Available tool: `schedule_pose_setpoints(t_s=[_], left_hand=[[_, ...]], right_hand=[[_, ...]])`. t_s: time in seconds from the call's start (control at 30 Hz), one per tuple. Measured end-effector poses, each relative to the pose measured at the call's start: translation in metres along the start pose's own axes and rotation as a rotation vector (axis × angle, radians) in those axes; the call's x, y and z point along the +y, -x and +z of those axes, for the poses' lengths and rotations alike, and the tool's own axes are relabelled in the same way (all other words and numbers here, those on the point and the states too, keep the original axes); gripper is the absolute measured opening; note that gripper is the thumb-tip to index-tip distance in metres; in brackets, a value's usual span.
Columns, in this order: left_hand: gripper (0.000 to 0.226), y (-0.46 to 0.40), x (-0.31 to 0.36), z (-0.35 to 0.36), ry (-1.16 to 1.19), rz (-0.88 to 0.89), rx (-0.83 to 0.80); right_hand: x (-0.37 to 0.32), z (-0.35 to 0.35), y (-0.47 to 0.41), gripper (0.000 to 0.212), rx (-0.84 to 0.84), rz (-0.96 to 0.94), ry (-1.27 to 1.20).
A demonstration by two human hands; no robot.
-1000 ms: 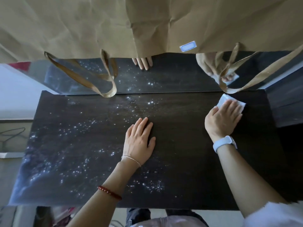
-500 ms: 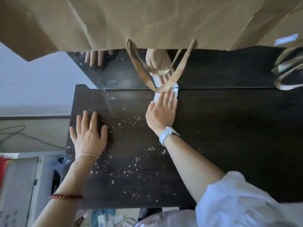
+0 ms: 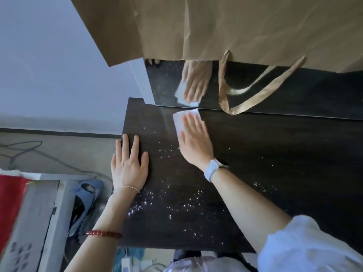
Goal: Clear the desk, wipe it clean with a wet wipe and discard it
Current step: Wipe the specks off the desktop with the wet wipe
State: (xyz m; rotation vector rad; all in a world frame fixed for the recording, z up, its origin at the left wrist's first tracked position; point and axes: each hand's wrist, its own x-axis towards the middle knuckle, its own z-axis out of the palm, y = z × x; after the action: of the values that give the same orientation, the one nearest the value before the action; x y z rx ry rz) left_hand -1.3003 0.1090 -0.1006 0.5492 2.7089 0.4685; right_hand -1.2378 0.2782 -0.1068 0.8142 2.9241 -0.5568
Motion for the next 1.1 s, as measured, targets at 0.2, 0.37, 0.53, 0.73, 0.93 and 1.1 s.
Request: schedule_pose_setpoints(t_s=[0.2,0.37,0.53,0.73,0.93,1.1], left_hand=[[0.052,0.0,-0.002,-0.005,0.043,0.015,-0.013],[0.054,0.002,-0.019,-0.016,0.204,0.069,-0.068],[0.056,0.029,-0.04,-0.021,0.398,-0.058,0.016],[0.05,0.056,-0.057,-0.01,0.507,-0.109,0.009],[0.042,0.068,-0.079,-0.012,0.718,-0.206,0.078],[0.04,0.078,-0.111,-0.024,0.916,-0.385,0.178]], right_hand=[[0.046,-0.013,0.013,0.052,0.181,0.419,-0.022],[-0.024,0.012,-0.005,0.053,0.133,0.32,-0.036],[-0.068,0.03,-0.032,0.054,0.07,0.04,0.053],[-0.071,0.026,-0.047,0.051,0.039,-0.253,0.117],[-0.095,0.039,-0.014,0.051,-0.176,-0.611,0.24],[-0.108,0.054,0.097,0.057,-0.318,-0.962,0.227]])
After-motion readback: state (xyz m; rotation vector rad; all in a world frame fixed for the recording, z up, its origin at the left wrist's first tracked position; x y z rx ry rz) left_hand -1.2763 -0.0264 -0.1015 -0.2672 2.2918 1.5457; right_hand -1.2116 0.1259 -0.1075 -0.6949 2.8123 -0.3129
